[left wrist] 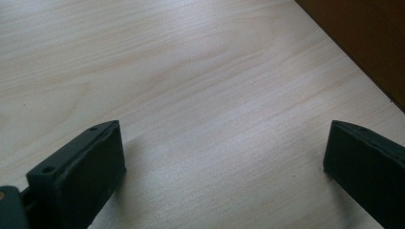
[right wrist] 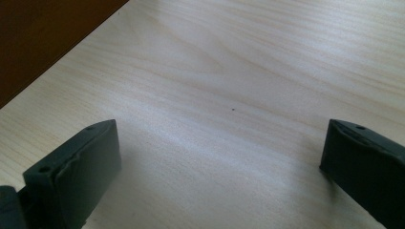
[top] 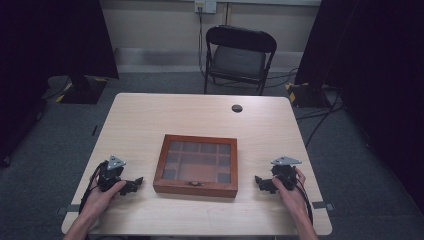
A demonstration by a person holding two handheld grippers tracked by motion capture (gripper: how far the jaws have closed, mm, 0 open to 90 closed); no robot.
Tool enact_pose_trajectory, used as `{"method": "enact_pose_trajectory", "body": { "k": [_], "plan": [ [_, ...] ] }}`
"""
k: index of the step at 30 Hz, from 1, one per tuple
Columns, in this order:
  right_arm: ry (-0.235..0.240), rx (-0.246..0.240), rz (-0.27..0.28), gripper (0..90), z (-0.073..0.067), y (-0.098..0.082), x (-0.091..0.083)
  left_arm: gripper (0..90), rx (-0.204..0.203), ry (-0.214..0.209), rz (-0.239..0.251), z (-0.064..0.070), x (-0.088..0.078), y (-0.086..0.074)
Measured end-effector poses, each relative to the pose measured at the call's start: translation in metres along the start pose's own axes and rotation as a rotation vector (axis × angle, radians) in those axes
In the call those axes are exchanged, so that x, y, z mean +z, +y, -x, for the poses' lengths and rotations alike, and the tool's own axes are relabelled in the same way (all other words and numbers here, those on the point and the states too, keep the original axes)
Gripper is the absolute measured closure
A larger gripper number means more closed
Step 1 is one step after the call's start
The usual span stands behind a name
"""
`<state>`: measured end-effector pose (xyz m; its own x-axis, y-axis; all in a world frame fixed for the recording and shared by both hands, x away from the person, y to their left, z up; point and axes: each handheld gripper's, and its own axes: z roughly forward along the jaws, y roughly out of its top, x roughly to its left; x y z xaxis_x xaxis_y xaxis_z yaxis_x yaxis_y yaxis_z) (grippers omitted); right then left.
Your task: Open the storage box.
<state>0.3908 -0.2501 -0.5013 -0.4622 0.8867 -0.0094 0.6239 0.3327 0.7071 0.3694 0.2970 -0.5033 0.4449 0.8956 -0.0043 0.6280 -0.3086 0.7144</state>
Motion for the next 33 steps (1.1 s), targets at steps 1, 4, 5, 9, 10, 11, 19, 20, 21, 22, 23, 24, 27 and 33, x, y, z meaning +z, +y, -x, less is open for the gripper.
{"method": "enact_pose_trajectory", "body": {
  "k": [1,4,5,9,10,11,19,20,21,22,23,24,27,33],
  "plan": [
    [-0.001,0.002,-0.001,0.0,0.0,0.0,0.0,0.0,0.0,0.0,0.002,0.0,0.0,0.0],
    [-0.002,0.001,0.001,0.0,0.0,0.0,0.0,0.0,0.0,0.0,0.0,0.0,0.0,0.0],
    [-0.003,0.001,0.001,0.0,0.0,0.0,0.0,0.0,-0.001,0.001,0.002,0.0,0.0,0.0],
    [-0.005,0.003,0.0,0.0,0.0,0.0,0.0,0.0,0.0,0.0,0.001,0.0,0.0,0.0],
    [-0.005,0.003,0.0,0.0,0.0,0.0,0.0,0.0,0.002,0.003,0.0,0.0,0.0,0.0],
    [-0.006,0.005,-0.001,0.0,-0.001,0.0,0.0,0.0,0.002,0.002,0.0,0.0,0.0,0.0],
    [-0.044,-0.005,0.017,13.7,-0.003,0.006,-0.005,0.0,0.001,0.003,0.002,0.0,0.0,0.0],
    [-0.033,-0.008,0.019,16.4,-0.003,0.007,-0.007,0.0,0.0,0.001,0.002,0.0,0.0,0.0],
    [-0.013,-0.008,0.028,16.8,-0.004,0.008,-0.01,0.0,0.0,0.001,0.002,0.0,0.0,0.0],
    [-0.006,-0.011,0.044,16.4,-0.004,0.009,-0.011,0.0,0.0,0.0,0.0,0.0,0.0,0.0],
    [0.006,-0.002,0.055,16.5,-0.004,0.012,-0.015,0.0,0.001,0.0,0.0,0.0,0.0,0.0],
    [0.023,0.003,0.062,17.6,-0.005,0.014,-0.017,0.0,0.001,0.002,0.0,0.0,0.0,0.0],
    [0.047,-0.01,0.08,19.8,-0.008,0.02,-0.024,0.0,0.001,0.0,-0.001,0.0,0.0,0.0],
    [0.103,-0.012,0.098,23.3,-0.009,0.031,-0.03,0.0,-0.001,0.0,0.002,0.0,0.0,0.0]
  ]
}}
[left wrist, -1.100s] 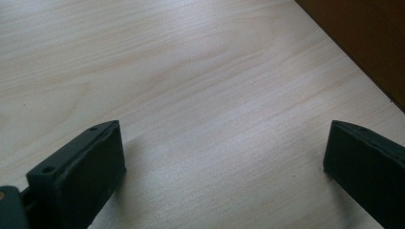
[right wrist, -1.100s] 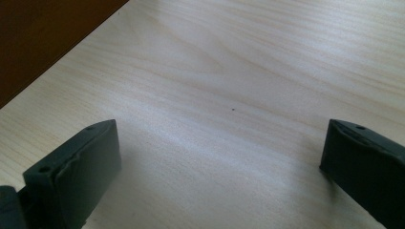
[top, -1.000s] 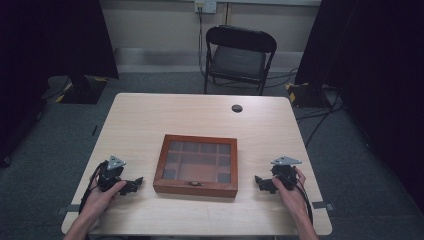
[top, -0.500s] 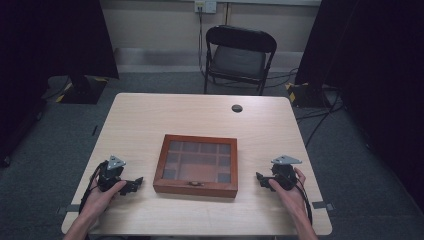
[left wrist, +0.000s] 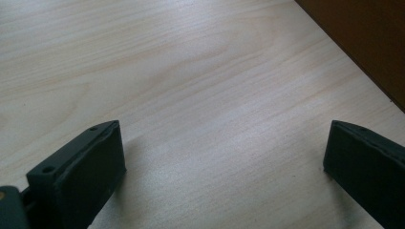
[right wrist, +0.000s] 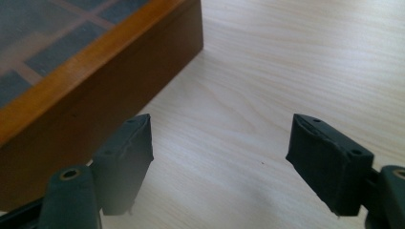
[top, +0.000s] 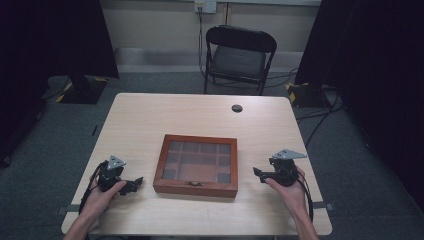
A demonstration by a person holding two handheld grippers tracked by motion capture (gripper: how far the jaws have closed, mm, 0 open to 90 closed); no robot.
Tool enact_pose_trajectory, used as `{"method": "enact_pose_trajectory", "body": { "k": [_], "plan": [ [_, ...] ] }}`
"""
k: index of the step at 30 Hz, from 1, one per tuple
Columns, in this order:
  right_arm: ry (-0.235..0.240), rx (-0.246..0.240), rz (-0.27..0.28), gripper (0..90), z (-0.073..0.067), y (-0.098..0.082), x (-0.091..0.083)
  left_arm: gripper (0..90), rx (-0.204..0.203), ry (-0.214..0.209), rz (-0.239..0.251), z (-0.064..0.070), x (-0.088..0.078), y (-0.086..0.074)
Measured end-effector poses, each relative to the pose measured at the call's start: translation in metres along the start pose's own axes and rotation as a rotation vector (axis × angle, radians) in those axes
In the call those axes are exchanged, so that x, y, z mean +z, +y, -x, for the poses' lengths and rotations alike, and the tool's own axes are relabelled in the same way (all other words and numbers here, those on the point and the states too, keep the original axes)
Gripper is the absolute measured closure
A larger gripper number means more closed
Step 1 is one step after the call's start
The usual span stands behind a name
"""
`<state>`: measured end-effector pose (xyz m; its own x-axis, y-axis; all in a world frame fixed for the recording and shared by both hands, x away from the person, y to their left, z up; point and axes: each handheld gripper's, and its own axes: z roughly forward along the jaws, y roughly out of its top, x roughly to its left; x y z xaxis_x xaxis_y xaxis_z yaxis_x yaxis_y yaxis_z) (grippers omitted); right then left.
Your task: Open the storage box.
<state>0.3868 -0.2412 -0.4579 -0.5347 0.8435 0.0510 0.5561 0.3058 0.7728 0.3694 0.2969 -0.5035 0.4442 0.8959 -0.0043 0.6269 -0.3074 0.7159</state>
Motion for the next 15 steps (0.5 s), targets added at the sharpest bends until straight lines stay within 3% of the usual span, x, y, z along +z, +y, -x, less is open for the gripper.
{"method": "enact_pose_trajectory", "body": {
  "k": [7,15],
  "plan": [
    [0.047,-0.002,0.022,28.5,-0.004,0.012,-0.009,0.0,0.002,0.003,0.0,0.0,0.0,0.0],
    [0.132,-0.049,0.044,36.1,-0.02,0.026,-0.015,0.0,0.0,0.0,-0.001,0.0,0.0,0.0]
  ]
}}
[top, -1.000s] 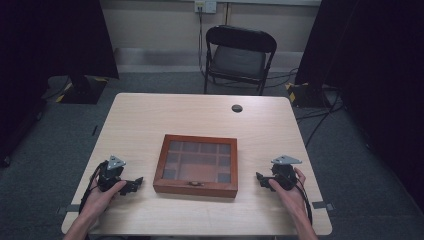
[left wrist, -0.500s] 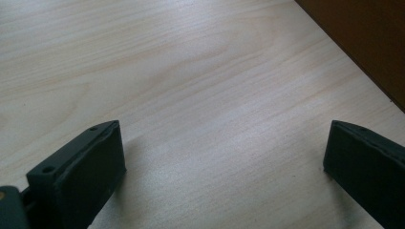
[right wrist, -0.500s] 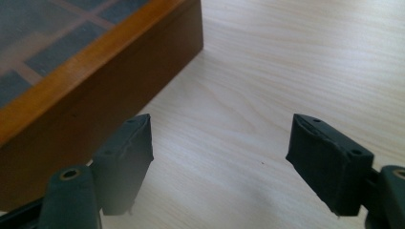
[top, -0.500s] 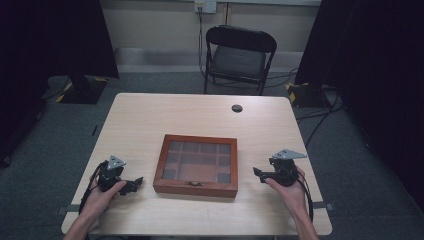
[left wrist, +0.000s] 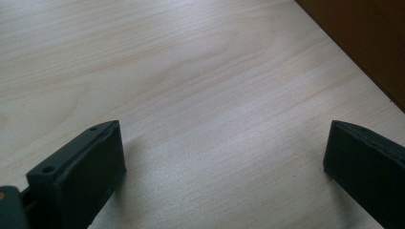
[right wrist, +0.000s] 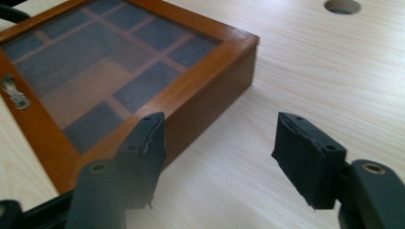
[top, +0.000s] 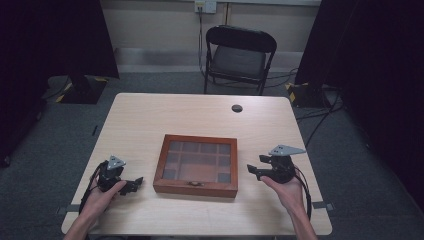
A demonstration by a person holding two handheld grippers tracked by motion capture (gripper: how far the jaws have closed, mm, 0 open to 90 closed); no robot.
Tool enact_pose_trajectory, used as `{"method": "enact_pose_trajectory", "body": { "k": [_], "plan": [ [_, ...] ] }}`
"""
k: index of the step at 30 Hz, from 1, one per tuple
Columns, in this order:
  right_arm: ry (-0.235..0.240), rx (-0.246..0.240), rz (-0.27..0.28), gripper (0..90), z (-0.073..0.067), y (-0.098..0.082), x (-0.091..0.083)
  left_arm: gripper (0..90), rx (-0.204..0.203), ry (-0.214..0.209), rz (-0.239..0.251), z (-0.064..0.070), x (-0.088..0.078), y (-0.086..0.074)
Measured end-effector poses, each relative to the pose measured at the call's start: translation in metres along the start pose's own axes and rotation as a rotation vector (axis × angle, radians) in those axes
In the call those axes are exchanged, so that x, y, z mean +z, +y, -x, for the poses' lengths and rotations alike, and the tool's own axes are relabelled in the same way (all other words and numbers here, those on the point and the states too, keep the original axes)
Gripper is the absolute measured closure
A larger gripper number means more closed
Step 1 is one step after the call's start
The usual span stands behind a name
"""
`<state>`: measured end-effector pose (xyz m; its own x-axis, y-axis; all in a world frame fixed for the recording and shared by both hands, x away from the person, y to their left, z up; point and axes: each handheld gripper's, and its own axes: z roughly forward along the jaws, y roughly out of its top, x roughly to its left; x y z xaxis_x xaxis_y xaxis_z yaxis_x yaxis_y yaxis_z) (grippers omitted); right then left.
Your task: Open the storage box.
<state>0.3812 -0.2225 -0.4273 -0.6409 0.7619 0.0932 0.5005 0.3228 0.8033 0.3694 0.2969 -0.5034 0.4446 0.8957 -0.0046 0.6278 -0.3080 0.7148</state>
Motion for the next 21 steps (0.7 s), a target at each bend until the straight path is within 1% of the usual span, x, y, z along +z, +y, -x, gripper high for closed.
{"method": "enact_pose_trajectory", "body": {
  "k": [8,10,15,19,21],
  "plan": [
    [0.08,-0.027,0.007,44.0,-0.01,0.013,0.004,0.0,0.002,0.0,-0.001,0.0,0.0,0.0],
    [0.1,-0.035,0.007,45.4,-0.014,0.017,0.006,0.0,0.0,0.0,0.0,0.0,0.0,0.0],
    [0.153,-0.073,0.001,49.4,-0.028,0.03,0.014,0.0,0.002,0.002,-0.001,0.0,0.0,0.0],
    [0.203,-0.088,0.007,52.6,-0.037,0.039,0.021,0.0,0.002,0.002,0.001,0.0,0.0,0.0],
    [0.212,-0.095,0.006,53.3,-0.04,0.042,0.023,0.0,0.002,0.002,0.0,0.0,0.0,0.0]
  ]
}}
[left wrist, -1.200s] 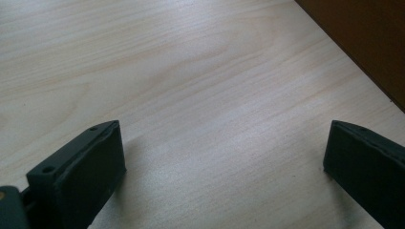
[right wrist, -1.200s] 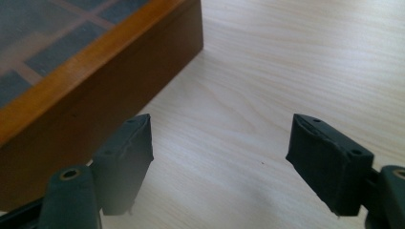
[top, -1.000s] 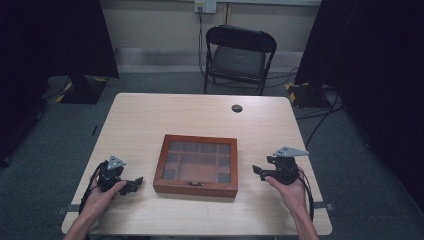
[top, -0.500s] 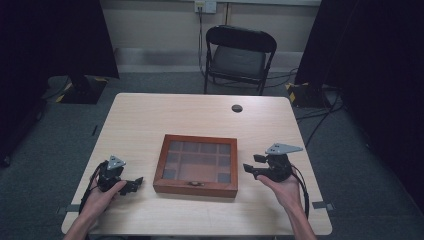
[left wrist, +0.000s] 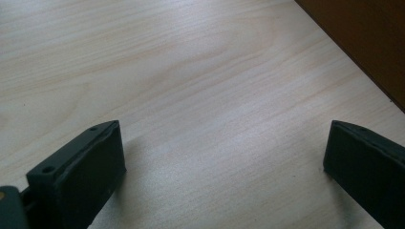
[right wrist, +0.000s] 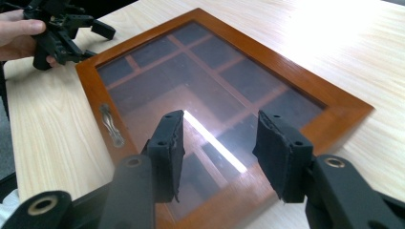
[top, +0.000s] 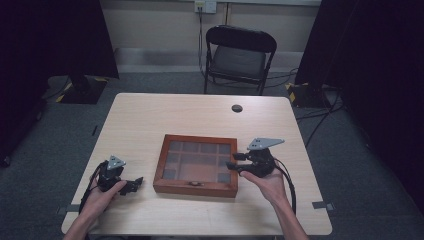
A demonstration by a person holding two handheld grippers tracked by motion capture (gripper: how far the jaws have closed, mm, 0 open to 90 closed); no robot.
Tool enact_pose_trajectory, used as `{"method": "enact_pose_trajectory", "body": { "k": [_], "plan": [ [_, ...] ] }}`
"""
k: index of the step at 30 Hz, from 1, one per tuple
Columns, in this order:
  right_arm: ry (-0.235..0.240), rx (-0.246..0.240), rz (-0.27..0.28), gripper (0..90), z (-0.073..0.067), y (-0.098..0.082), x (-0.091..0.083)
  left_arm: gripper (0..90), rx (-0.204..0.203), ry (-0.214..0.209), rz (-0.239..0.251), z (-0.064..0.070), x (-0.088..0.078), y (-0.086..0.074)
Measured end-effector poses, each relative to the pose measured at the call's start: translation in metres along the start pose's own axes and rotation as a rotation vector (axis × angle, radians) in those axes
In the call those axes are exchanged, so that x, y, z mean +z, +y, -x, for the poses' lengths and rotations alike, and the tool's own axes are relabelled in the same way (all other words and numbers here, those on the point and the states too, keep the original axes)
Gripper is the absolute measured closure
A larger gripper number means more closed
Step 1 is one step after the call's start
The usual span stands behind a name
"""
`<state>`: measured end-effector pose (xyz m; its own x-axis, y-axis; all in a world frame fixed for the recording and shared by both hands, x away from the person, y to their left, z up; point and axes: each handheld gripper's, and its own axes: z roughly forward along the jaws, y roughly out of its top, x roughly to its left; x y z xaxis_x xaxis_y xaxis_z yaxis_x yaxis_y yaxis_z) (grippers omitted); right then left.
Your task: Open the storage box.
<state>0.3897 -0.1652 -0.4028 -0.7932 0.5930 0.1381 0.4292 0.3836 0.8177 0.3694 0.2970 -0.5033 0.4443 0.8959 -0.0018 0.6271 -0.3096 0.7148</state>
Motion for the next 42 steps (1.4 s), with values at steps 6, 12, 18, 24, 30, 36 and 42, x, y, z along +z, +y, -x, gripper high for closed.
{"method": "enact_pose_trajectory", "body": {
  "k": [6,12,18,24,30,36,42],
  "plan": [
    [0.051,-0.019,-0.007,55.7,-0.009,0.011,0.011,0.0,0.001,0.0,-0.001,0.0,0.0,0.0],
    [0.086,-0.041,-0.02,55.4,-0.019,0.017,0.023,0.0,0.0,0.0,0.0,0.0,0.0,0.0],
    [0.142,-0.068,-0.033,63.2,-0.031,0.019,0.039,0.0,0.0,0.0,0.0,0.0,0.0,0.0],
    [0.196,-0.094,-0.059,67.7,-0.044,0.022,0.052,0.0,-0.001,-0.002,0.001,0.0,0.0,0.0],
    [0.246,-0.124,-0.095,75.1,-0.055,0.022,0.065,0.0,0.001,-0.001,-0.001,0.0,0.0,0.0],
    [0.285,-0.15,-0.131,79.2,-0.064,0.02,0.077,0.0,0.0,0.0,-0.001,0.0,0.0,0.0],
    [0.295,-0.154,-0.153,80.9,-0.064,0.015,0.084,0.0,0.001,0.0,-0.001,0.0,0.0,0.0]
  ]
}}
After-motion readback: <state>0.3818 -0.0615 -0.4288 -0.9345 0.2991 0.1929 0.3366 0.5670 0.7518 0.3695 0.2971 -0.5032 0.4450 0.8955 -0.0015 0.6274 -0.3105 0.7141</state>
